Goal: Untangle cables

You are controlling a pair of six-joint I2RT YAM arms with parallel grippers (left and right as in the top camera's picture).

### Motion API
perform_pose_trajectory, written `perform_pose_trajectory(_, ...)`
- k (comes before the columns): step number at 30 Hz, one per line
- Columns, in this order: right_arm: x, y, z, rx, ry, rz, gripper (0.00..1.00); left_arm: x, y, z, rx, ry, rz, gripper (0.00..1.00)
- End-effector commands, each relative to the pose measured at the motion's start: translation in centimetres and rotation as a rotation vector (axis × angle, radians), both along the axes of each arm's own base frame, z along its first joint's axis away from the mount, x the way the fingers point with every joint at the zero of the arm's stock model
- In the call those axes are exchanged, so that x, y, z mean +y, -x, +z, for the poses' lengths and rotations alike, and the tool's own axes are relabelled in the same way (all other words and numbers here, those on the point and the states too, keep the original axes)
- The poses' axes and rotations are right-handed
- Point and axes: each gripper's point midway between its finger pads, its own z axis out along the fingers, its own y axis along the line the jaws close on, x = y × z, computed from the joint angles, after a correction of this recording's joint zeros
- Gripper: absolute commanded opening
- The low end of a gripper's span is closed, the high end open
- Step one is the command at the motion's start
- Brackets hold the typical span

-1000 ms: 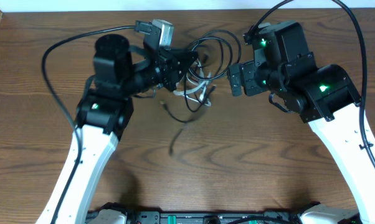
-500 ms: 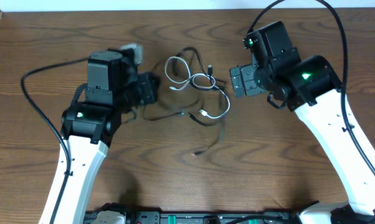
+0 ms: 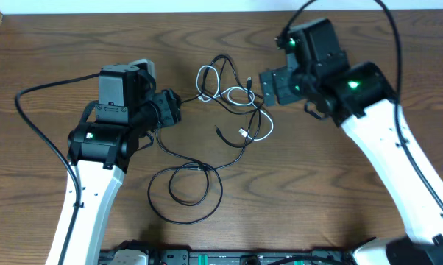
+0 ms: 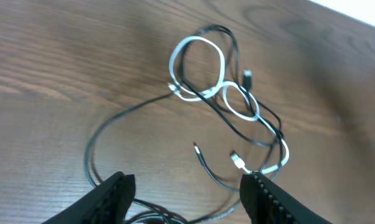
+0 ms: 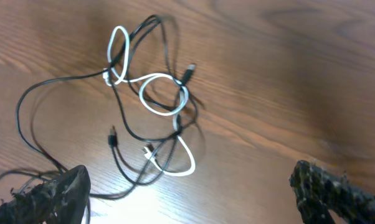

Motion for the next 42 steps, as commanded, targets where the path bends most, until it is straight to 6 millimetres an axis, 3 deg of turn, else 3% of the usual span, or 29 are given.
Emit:
perform_pose_trajectory(1, 2.7, -1.4, -3.4, 0.064, -0.015, 0.123, 0.97, 0.0, 0.3, -0.1, -0.011, -0.051, -0.069, 0.61)
perform_pose_trajectory(5, 4.9, -2.5, -6.7, 0.086, 0.01, 0.284, 0.91, 0.9, 0.5, -0.6, 0.012, -0.09, -0.038, 0.61)
perform_pose_trajectory(9, 5.9, -3.5, -9.3, 0.087, 0.044, 0.378, 0.72, 0.9, 0.7, -0.7, 0.022, -0.091, -0.039, 0.62)
perform_pose_trajectory(17, 5.8, -6.2, -13.9, 0.089, 0.125, 0.363, 0.73, 0.8, 1.2, -1.1, 0.046, -0.087, -0.045, 0.62)
perform_pose_trajectory(21, 6.1, -6.5, -17.6, 0.147, 0.14, 0.369, 0.62, 0.9, 1.5, -1.3, 0.06, -0.089, -0.046, 0.62)
perform_pose_trajectory(27, 6.9, -6.2, -22.2, 0.219, 0.146, 0.39, 0.62, 0.9, 1.8, -1.6, 0.078, -0.091, -0.047, 0.62)
perform_pose_trajectory(30, 7.0, -6.1, -22.6, 0.228, 0.148, 0.393, 0.62, 0.9, 1.8, -1.6, 0.078, -0.091, -0.047, 0.62)
perform_pose_trajectory(32, 7.2, -6.1, -22.6, 0.222, 0.146, 0.395, 0.56, 0.9, 1.8, -1.6, 0.078, -0.091, -0.047, 0.62)
perform_pose_trajectory(42, 10.4, -4.5, -22.7, 0.237, 0.065, 0.479, 0.47, 0.7, 1.9, -1.5, 0.079, -0.082, -0.053, 0.62)
